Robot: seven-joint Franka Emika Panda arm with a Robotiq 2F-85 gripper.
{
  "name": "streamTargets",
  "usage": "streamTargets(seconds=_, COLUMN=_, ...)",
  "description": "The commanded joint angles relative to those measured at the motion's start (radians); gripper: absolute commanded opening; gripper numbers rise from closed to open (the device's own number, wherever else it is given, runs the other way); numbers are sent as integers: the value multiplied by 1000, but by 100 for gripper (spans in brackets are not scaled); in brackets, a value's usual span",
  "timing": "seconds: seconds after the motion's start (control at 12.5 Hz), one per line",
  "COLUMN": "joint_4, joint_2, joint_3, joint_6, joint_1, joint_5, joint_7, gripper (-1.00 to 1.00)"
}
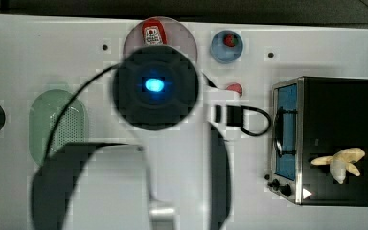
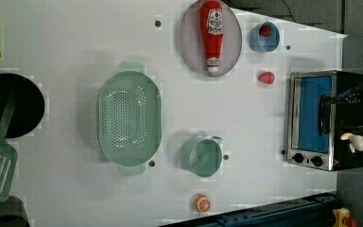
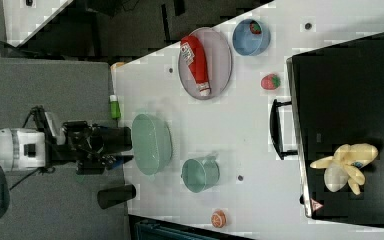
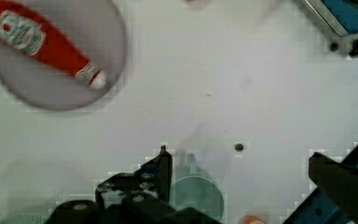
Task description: Pick banana from table and place on oven.
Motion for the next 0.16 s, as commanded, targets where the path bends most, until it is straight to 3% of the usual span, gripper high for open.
streamTargets(seconds=0.08, joint_4=7, joint_2=-46, joint_3=-39, joint_6=3, joint_1=-55, joint_5=11, joint_7=81, gripper=100)
streamTargets(seconds=0.16, joint_4=2, joint_2=-47, joint_3=-38, joint_6=3, joint_1=-55, joint_5=11, joint_7=81, gripper=100)
